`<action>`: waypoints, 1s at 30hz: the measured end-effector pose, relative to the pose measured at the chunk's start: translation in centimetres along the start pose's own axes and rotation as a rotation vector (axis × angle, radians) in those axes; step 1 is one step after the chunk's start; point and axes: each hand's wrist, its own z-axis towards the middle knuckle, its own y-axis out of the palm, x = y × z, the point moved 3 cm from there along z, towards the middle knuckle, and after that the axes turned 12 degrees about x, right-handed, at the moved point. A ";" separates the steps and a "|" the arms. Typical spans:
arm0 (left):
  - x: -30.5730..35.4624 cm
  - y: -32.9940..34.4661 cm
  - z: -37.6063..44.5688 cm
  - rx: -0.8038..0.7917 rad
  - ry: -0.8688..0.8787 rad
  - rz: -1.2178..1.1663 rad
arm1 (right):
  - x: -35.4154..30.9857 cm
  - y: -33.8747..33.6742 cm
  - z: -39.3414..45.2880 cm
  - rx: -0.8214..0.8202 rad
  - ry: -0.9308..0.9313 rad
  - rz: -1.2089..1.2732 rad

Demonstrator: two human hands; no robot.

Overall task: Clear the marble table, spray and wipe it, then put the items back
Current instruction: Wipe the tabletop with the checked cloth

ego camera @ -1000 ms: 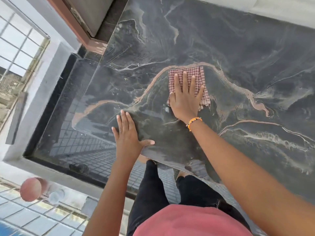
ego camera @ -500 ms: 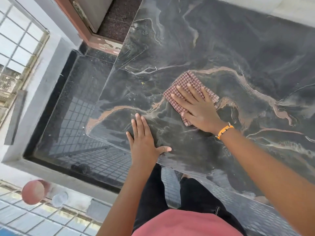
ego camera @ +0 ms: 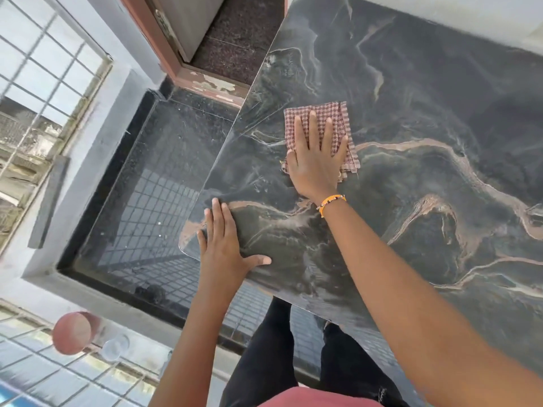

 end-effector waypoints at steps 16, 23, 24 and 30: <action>-2.2 -0.3 0.3 0.010 0.113 0.004 | -2.7 -0.3 1.7 -0.148 -0.599 -0.005; -6.1 -1.5 0.4 0.018 0.038 -0.048 | -3.3 0.5 -12.6 -0.097 -0.436 -0.103; -6.5 -1.7 0.5 0.015 0.024 -0.078 | -4.2 0.8 -12.9 -0.089 -0.409 -0.109; -9.1 -2.1 0.0 0.025 -0.062 -0.308 | -7.4 1.5 -5.2 -0.074 -0.285 -0.068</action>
